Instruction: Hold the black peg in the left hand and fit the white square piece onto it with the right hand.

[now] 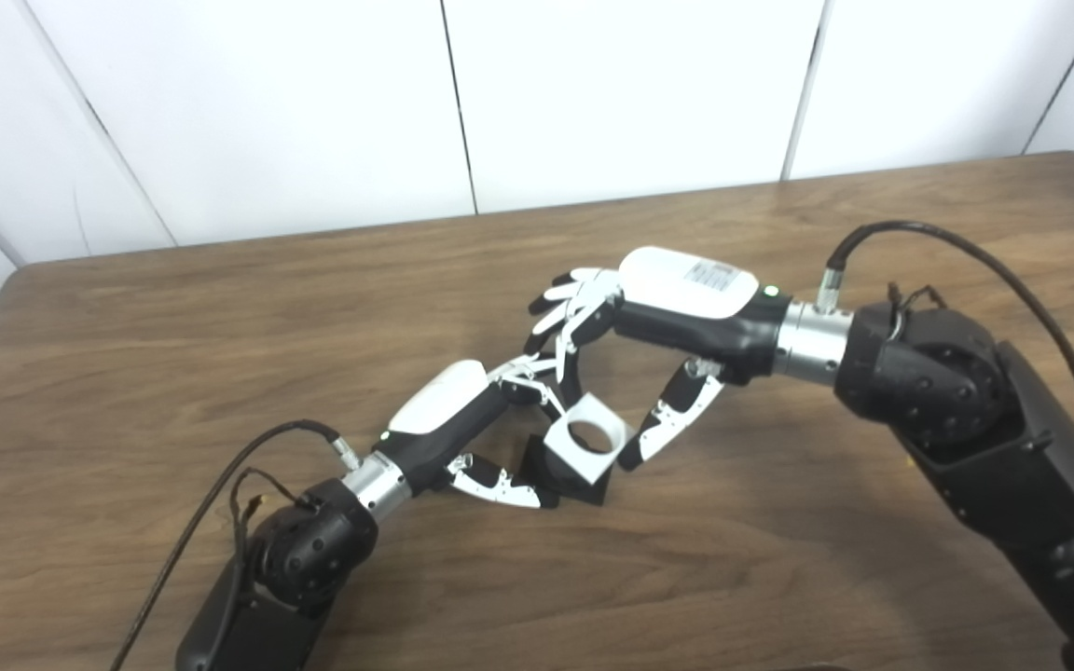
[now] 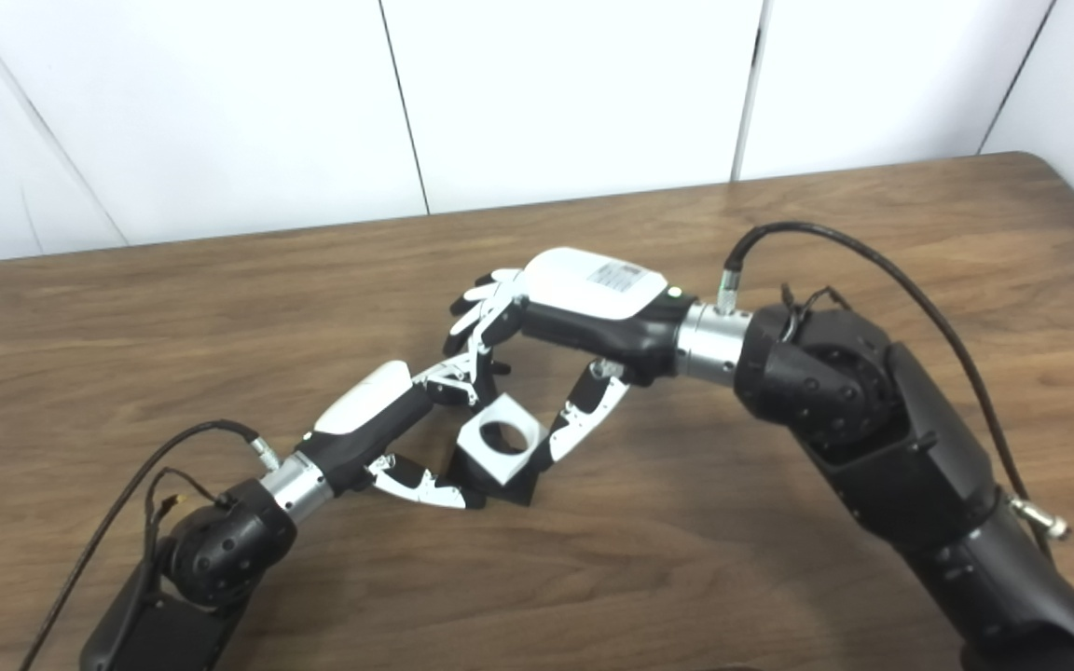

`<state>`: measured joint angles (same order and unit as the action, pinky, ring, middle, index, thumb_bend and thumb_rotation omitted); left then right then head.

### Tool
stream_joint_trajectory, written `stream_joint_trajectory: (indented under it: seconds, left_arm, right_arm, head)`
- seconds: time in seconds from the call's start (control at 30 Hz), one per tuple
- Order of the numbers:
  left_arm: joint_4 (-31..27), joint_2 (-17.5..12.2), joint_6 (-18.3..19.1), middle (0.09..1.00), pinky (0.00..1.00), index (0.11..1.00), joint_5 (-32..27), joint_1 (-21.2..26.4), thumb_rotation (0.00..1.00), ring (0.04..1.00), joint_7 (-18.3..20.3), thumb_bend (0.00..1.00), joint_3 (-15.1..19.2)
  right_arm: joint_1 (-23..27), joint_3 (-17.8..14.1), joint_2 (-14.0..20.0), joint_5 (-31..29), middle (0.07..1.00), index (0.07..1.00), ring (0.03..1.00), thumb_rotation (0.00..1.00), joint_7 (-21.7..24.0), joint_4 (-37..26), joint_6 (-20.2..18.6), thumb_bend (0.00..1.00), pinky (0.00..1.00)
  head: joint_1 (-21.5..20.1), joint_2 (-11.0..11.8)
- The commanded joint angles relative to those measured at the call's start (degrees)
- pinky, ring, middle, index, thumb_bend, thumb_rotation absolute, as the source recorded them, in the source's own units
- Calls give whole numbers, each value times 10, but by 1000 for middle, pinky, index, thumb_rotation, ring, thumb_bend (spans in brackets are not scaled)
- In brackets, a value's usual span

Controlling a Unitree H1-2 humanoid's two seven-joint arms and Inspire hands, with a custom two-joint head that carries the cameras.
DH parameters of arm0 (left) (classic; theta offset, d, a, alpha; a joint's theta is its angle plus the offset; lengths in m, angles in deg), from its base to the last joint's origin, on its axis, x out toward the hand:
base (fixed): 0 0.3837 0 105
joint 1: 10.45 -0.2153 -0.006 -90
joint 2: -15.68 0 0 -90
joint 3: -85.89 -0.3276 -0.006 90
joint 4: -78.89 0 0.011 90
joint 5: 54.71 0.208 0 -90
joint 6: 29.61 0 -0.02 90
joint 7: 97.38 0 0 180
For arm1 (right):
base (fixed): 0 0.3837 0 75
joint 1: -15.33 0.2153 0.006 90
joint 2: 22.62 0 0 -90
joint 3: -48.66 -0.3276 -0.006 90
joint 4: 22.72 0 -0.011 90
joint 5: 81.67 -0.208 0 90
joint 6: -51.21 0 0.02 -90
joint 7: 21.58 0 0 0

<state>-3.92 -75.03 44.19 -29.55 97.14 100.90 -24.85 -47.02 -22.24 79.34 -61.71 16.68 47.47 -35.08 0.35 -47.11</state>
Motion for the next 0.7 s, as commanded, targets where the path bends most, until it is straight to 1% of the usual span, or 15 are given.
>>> stream_joint_trajectory:
  seconds: [0.0, 0.27, 0.67]
  left_arm:
    - [4, -2, 31, 919, 824, 498, 16, 7, 89, 967, 10, 514, -5]
    - [3, -1, 31, 919, 826, 498, 18, 5, 90, 967, 7, 514, -5]
    - [0, 1, 30, 917, 811, 498, 21, 2, 90, 962, 3, 514, -4]
  right_arm:
    - [16, -3, -4, -7, 800, 478, 907, 141, -5, -16, 1, 520, 972]
    - [12, 2, -15, -4, 802, 478, 910, 144, -12, -2, 11, 518, 974]
    - [9, 4, -28, 5, 806, 479, 916, 141, -18, 15, 13, 518, 981]
  head:
    - [1, -1]
    - [3, -2]
    - [6, -4]
